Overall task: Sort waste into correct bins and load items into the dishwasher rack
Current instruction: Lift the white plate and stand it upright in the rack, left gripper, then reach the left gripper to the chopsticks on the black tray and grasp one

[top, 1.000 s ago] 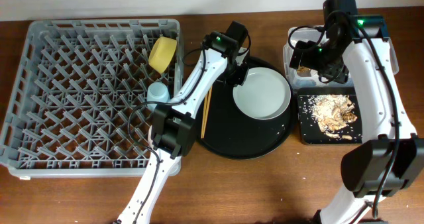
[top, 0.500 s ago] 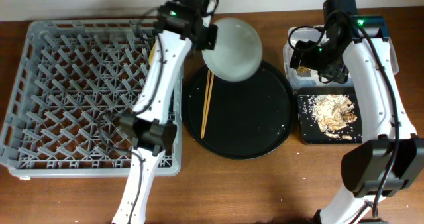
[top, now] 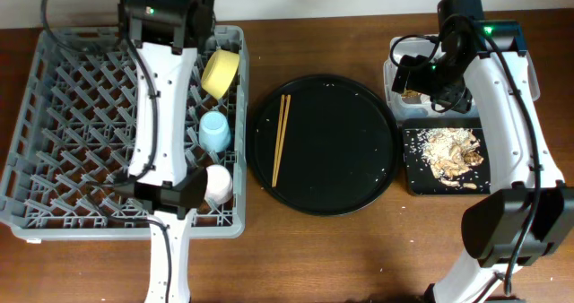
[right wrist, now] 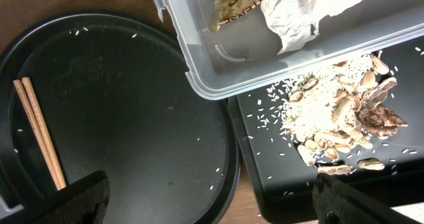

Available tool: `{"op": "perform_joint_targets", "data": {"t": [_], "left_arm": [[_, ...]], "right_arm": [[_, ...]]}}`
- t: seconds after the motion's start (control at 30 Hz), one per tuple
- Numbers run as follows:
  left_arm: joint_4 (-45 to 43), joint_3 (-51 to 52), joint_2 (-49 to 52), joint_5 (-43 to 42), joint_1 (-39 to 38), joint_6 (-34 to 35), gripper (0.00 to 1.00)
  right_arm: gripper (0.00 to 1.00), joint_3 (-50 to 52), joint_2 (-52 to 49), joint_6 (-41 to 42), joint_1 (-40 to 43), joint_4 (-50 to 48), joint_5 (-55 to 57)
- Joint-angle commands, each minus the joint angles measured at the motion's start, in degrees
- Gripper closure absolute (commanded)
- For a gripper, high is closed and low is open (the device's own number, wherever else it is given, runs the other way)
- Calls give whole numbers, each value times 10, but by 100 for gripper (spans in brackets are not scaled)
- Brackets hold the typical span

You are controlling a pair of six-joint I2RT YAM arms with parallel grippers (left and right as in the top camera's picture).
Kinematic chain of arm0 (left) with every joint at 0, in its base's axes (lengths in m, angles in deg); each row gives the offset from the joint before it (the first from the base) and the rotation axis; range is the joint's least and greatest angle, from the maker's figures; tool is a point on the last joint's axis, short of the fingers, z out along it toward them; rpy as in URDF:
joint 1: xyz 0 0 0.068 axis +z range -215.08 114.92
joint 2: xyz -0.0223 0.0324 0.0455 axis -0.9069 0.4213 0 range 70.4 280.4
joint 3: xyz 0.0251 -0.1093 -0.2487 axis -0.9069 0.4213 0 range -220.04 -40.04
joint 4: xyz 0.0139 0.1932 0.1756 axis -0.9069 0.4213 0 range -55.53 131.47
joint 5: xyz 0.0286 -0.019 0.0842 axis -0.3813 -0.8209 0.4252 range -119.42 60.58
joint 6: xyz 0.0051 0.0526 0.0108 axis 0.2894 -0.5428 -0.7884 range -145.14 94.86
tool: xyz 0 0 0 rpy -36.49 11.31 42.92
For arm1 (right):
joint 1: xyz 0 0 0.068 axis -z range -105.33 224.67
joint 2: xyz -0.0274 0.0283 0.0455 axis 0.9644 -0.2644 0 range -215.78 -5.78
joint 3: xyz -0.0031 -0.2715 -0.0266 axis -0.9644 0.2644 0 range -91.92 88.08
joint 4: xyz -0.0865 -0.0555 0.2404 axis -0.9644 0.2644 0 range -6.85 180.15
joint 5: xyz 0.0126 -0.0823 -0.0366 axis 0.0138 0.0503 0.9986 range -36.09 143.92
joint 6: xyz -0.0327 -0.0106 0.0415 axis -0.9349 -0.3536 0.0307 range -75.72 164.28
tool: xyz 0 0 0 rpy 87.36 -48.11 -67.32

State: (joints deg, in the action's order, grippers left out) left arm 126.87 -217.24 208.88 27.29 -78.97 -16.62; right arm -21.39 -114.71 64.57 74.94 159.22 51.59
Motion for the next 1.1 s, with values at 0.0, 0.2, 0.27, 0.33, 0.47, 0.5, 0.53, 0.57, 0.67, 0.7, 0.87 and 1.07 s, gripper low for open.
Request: {"op": "perform_joint_targets", "data": {"t": [0.0,0.2,0.27,0.33,0.47,0.5,0.53,0.57,0.67,0.7,0.87,1.07], "left_arm": [[-1,6,26,23,28,-4,100],[3,12,70,-21,30,-2,100],[3,12,89,-18,30,-2,100],[3,14,103,-18,30,-2,100],[1,16,118,-19,30,-2,100],[2,17,124,-26,30,-2,100],[3,17,127,-33,30,-2,100],[3,17,132,-42,30,-2,100],[3,18,139,-45,29,-2,100],[3,18,139,-45,29,-2,100],[9,18,139,-119,21,-7,57],[14,-27,107,-293,12,-10,33]], "right_arm": [[2,3,-2,-5,-3,0,0],[2,3,-2,-5,-3,0,0],[2,3,-2,-5,-3,0,0],[2,3,-2,-5,-3,0,0],[1,3,-2,-5,-3,0,0],[2,3,-2,-5,-3,0,0],[2,3,-2,-5,-3,0,0],[2,3,-2,-5,-3,0,0],[2,3,-2,-5,-3,0,0],[2,3,-2,-5,-3,0,0],[2,3,-2,-5,-3,0,0],[2,3,-2,-5,-3,0,0]]}}
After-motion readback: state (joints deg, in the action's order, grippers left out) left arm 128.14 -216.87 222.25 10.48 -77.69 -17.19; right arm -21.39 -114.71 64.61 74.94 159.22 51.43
